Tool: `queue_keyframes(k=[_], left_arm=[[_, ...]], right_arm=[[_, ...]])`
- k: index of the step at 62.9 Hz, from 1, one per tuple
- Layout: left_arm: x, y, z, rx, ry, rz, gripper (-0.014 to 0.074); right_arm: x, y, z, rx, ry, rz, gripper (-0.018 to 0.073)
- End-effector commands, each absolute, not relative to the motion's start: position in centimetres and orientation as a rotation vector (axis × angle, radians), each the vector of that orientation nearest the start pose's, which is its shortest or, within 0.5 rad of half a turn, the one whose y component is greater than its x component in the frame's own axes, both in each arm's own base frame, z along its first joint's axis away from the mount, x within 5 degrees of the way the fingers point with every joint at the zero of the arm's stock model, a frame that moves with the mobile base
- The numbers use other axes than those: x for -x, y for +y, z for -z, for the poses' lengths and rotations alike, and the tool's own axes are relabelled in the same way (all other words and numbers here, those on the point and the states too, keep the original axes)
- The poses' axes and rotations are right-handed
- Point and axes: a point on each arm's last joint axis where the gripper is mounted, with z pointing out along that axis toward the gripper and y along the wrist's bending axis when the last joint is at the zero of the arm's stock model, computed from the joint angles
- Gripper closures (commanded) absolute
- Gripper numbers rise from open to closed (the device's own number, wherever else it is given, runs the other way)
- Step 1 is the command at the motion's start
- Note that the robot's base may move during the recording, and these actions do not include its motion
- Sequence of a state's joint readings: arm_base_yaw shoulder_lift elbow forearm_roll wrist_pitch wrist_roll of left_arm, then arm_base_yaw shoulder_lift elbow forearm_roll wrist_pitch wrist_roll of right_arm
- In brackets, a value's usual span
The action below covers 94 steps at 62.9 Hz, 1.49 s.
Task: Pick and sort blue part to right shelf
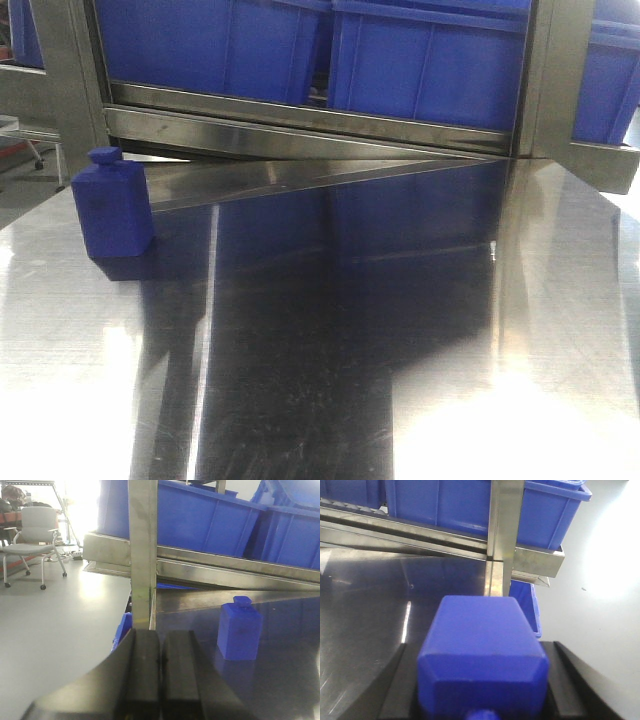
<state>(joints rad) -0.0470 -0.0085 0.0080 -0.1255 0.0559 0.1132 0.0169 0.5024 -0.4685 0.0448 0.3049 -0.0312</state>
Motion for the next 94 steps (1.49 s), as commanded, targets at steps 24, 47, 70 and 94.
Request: queue_keyframes(k=[24, 47, 70, 94], left_arm=[[-5.9, -0.4, -21.3, 0.081, 1.559, 0.184, 0.0473], [-10.0, -0.8, -27.9, 0.138, 1.711, 0.236, 0.0472], [-18.7, -5.8, -31.5, -0.098, 1.971, 0.251, 0.0077], [-28.8, -11.1, -33.8, -0.013, 2.395, 0.068, 0.0042]], right_arm=[[-11.0, 0.2, -32.5, 0.019, 1.698, -0.009, 0.0261], [-11.0, 0.2, -32.5, 0.019, 1.698, -0.009, 0.0261], [-11.0, 0.2, -32.5, 0.019, 1.698, -0.009, 0.0261], [-11.0, 0.2, -32.5, 0.019, 1.698, -0.009, 0.0261]])
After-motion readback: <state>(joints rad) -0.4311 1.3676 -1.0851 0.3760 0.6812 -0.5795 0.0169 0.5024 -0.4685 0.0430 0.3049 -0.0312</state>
